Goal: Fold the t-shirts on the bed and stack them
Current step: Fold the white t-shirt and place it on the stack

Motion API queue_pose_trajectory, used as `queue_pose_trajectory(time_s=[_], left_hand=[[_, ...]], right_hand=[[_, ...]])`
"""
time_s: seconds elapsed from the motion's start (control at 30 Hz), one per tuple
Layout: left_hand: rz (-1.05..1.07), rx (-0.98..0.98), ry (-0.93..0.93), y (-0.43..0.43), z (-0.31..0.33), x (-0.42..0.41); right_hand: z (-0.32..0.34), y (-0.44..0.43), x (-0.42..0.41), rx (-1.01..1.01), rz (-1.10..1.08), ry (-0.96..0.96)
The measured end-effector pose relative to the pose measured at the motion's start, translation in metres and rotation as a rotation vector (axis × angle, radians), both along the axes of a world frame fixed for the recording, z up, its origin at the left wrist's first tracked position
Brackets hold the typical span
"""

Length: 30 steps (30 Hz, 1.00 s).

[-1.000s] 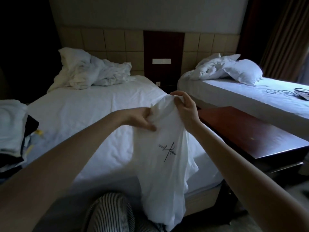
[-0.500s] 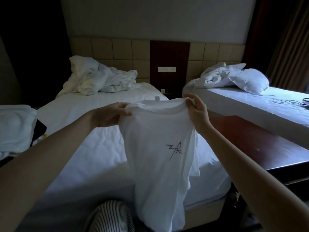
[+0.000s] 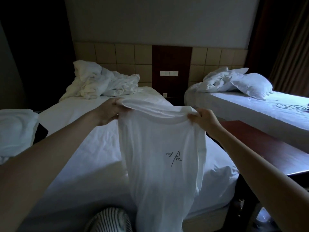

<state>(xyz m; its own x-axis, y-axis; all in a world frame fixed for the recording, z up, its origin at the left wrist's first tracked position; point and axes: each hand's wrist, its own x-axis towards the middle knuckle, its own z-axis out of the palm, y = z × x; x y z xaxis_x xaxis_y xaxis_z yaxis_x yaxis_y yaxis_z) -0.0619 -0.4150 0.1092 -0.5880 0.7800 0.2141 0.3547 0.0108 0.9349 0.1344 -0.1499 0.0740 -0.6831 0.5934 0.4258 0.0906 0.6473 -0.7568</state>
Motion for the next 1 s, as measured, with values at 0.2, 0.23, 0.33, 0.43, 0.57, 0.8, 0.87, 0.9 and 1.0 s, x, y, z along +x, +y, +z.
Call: queue_pose_trajectory(time_s=[0.2, 0.23, 0.33, 0.43, 0.57, 0.8, 0.87, 0.9, 1.0], left_hand=[[0.389, -0.450, 0.682, 0.001, -0.002, -0.004], [0.421, -0.487, 0.688, 0.000, -0.002, -0.003], [0.356, -0.273, 0.358, -0.005, -0.001, -0.006], [0.310, -0.140, 0.109, -0.010, -0.006, -0.001], [0.350, -0.379, 0.330, -0.012, -0.022, -0.006], [0.048, -1.032, 0.641, -0.015, -0.050, 0.005], [0.078, -0.886, 0.538, -0.015, -0.055, 0.007], [0.088, -0.738, 0.380, -0.017, -0.055, 0.004], [0.065, -0.339, -0.017, -0.022, -0.049, 0.004]], right_hand=[[-0.001, 0.009, -0.002, 0.126, -0.130, -0.030], [-0.003, 0.010, -0.003, 0.131, -0.118, -0.047], [-0.009, 0.013, -0.004, 0.023, -0.033, -0.010], [-0.010, 0.008, 0.004, -0.140, 0.104, -0.097], [-0.003, -0.006, 0.018, 0.279, 0.137, -0.824], [-0.023, 0.016, 0.016, 0.152, 0.108, -0.649], [-0.025, 0.014, 0.016, -0.185, 0.185, -0.482], [-0.026, 0.013, 0.017, -0.316, 0.226, -0.398], [-0.015, 0.004, 0.021, -0.418, 0.369, -0.250]])
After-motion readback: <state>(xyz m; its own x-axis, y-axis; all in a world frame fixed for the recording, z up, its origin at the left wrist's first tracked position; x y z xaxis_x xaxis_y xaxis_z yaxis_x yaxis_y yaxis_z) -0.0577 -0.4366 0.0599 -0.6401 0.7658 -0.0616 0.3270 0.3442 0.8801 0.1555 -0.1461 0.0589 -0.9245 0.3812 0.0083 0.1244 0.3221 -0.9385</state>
